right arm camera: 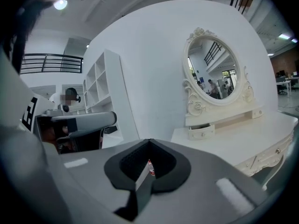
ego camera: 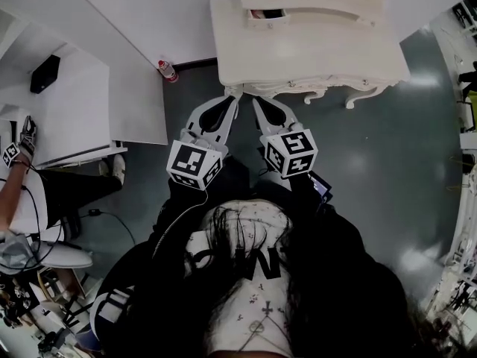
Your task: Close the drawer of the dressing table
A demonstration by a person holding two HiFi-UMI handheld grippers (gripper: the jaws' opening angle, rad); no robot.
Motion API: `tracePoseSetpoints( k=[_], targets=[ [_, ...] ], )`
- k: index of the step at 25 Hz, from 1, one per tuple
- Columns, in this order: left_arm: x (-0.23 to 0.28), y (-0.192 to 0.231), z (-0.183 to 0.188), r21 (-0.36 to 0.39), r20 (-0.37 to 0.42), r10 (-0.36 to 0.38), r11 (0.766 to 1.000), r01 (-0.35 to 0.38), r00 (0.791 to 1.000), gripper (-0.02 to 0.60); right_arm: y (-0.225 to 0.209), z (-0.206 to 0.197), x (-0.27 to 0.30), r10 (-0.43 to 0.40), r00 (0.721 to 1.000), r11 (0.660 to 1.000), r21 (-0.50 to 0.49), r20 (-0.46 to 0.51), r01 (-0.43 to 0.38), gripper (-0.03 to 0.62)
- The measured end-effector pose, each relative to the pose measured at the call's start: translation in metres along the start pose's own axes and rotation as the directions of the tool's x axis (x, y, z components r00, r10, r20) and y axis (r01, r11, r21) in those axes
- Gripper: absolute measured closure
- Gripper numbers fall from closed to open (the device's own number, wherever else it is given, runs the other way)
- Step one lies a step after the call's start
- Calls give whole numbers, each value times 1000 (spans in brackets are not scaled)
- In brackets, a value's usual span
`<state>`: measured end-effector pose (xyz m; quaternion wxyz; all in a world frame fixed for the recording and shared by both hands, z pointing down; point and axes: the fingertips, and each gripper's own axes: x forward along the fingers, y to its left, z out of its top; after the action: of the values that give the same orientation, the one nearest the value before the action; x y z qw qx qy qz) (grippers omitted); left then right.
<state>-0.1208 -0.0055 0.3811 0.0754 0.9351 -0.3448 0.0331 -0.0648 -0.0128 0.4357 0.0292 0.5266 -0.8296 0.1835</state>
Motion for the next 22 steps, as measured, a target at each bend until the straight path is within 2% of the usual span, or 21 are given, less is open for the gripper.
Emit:
tracePoseSetpoints(
  k=[8, 15, 19, 22],
  targets=[
    [-2, 44, -4, 5, -17, -49, 999, 49, 999, 581, 8, 2, 37, -66, 998, 998, 18, 8, 66, 586],
    [9, 56, -10, -26, -31, -77, 997, 76, 997, 581, -1, 1, 44, -110, 994, 993, 30, -4, 110, 586],
    [20, 54, -17, -42, -57, -97, 995, 95, 994, 581, -11, -4, 54, -112, 993, 992, 47, -29, 114, 586],
    [34, 64, -19, -47, -61, -84, 996, 81, 995, 581, -23, -4, 68, -100, 994, 994, 47, -44, 102, 586]
  ],
)
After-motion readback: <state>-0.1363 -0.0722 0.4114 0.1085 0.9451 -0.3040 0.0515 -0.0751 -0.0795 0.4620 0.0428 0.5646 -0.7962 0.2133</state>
